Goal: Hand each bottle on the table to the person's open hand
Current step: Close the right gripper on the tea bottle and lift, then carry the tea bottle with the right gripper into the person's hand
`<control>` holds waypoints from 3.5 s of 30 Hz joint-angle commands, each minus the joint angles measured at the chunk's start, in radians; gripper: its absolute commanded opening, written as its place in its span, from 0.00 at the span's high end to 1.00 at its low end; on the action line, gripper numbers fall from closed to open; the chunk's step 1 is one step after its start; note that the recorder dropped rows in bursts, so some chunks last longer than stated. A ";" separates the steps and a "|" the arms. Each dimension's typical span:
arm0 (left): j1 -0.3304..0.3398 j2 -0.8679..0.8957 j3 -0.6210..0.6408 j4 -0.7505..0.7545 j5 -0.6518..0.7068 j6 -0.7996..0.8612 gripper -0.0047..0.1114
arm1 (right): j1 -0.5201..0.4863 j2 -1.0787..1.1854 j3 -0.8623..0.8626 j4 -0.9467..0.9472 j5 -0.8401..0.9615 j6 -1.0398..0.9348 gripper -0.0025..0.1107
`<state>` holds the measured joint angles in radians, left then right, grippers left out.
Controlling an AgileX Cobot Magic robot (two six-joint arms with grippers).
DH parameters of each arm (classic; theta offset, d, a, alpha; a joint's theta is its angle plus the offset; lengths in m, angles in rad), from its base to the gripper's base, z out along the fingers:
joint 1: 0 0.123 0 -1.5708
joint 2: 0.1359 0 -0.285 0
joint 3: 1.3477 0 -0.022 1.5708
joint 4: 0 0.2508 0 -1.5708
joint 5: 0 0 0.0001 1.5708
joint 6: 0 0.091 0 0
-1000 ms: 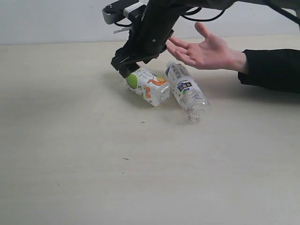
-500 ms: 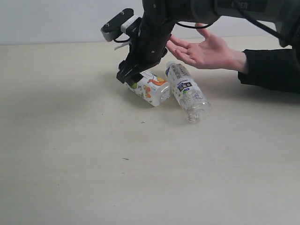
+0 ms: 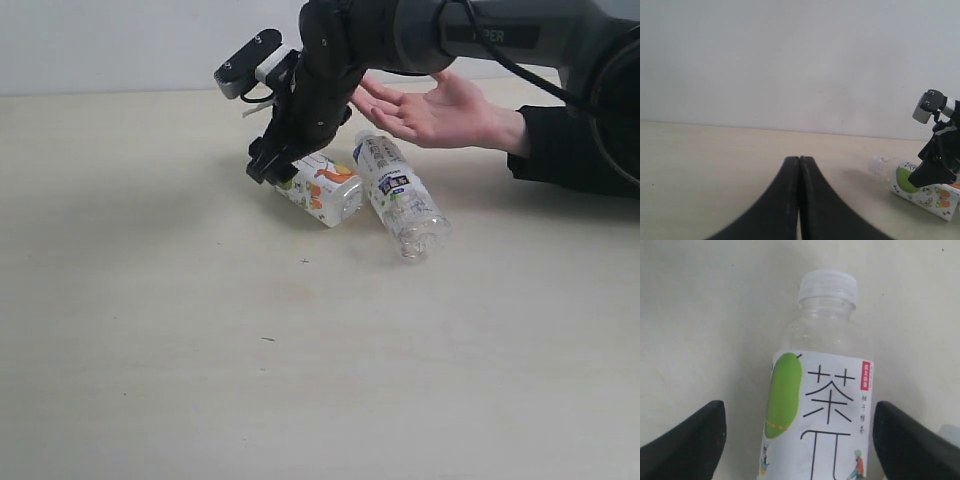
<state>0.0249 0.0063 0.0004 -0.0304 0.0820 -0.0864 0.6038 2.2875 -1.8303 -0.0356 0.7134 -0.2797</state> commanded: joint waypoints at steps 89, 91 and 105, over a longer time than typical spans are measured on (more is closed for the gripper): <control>-0.004 -0.006 0.000 -0.006 -0.001 0.004 0.96 | -0.197 -0.170 -0.013 -0.081 0.390 0.437 0.47; -0.004 -0.006 0.000 -0.006 -0.001 0.004 0.96 | -0.197 -0.170 -0.013 -0.081 0.394 0.436 0.31; -0.004 -0.006 0.000 -0.006 -0.001 0.004 0.96 | -0.197 -0.271 -0.013 -0.081 0.399 0.428 0.07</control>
<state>0.0249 0.0063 0.0004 -0.0304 0.0820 -0.0864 0.4082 2.0769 -1.8424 -0.1141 1.1016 0.1536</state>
